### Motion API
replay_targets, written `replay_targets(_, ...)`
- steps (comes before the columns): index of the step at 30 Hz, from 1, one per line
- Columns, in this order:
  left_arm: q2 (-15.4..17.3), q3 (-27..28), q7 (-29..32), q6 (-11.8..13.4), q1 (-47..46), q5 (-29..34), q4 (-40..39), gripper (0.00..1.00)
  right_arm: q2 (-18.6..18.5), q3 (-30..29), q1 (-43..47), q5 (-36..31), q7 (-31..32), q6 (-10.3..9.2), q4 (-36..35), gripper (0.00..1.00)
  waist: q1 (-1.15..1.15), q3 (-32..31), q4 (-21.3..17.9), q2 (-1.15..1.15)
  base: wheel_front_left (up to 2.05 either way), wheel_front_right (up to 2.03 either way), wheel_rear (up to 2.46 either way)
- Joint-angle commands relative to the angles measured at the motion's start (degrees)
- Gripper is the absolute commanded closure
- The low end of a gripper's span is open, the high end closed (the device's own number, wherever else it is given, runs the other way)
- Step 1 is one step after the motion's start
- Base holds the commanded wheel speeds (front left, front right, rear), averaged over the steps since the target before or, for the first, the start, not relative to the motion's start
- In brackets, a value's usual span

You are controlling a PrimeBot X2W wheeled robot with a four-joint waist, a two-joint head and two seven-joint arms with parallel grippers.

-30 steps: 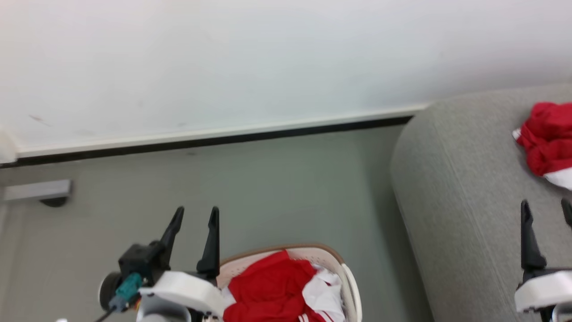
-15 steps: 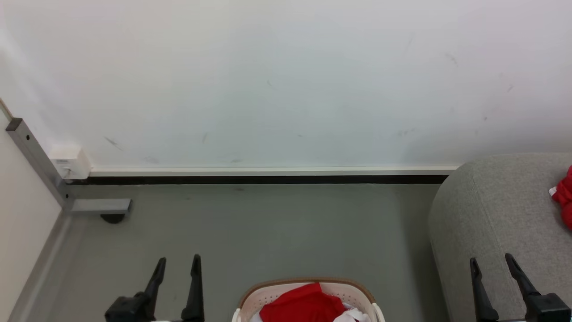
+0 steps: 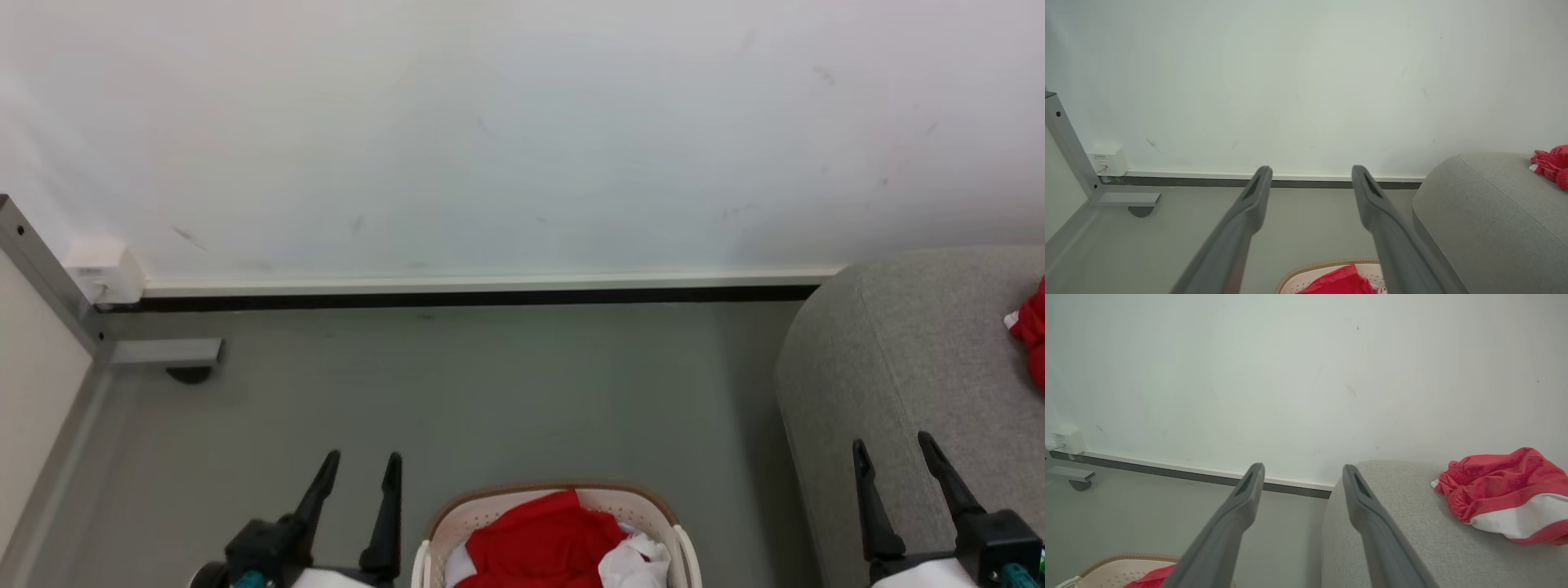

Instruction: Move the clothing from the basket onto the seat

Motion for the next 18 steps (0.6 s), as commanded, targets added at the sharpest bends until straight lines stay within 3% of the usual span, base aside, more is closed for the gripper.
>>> replay_targets(1, -0.03, -0.36, -0.03, -0.67, -1.89, 0.51, 0.54, 0.0, -0.05, 0.15, -1.39, -0.07, -0.3, -0.14, -0.55, 0.0, 0.0, 2.84, -0.96, 0.0, 0.0, 0.0, 0.0)
replay_targets(10, -0.23, -9.04, 4.02, -5.01, -14.69, 4.58, 11.83, 0.0, 0.62, 1.16, -7.27, -0.55, -0.25, -0.15, -2.52, 0.0, 0.0, 13.02, -4.45, 0.0, 0.0, 0.0, 0.0)
replay_targets(18, -0.5, -17.77, 11.64, -6.4, -25.26, 7.31, 23.36, 0.0, 0.86, 3.85, -12.69, 1.38, -0.25, -0.15, -4.23, 0.0, 0.0, 22.59, -8.36, 0.0, 0.0, 0.0, 0.0)
